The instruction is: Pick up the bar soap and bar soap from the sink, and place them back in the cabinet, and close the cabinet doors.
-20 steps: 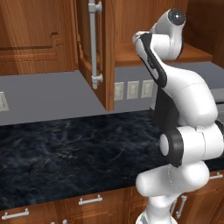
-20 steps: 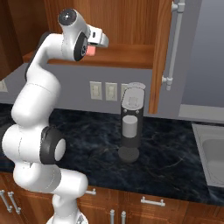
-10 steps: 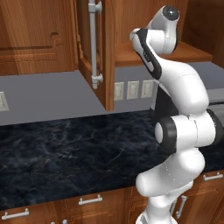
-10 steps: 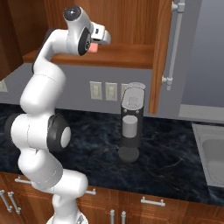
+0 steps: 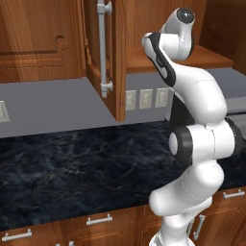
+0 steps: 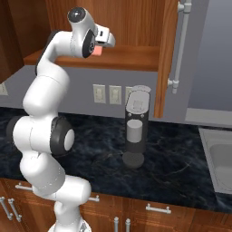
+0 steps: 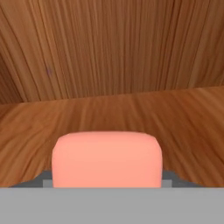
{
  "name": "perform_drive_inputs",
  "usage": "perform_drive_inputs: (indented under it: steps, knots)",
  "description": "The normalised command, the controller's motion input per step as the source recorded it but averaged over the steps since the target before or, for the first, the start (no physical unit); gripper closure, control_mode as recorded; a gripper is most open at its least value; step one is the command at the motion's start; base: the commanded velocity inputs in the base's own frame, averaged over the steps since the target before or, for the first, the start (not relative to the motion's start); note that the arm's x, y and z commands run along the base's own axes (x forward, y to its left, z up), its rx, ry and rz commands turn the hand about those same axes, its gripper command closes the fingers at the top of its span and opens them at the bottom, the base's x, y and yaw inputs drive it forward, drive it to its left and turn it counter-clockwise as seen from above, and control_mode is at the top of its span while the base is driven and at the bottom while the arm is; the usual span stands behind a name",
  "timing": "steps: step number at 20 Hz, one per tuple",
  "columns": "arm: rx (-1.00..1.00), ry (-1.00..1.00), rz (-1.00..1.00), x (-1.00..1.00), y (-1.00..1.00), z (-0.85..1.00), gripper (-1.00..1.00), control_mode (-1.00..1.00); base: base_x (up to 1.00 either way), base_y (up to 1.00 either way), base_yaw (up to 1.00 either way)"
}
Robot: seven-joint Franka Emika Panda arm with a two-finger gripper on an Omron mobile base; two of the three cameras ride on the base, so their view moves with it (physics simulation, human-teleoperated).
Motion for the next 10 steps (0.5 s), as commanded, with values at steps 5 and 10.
perform_drive_inputs:
  steps: [5,10]
  knots:
    - [0.0,0.0,0.0,0.1,0.0,-0.03,1.0,-1.0,0.0,0.0,0.0]
    - [0.0,0.0,0.0,0.0,0.0,0.0,-1.0,-1.0,0.0,0.0,0.0]
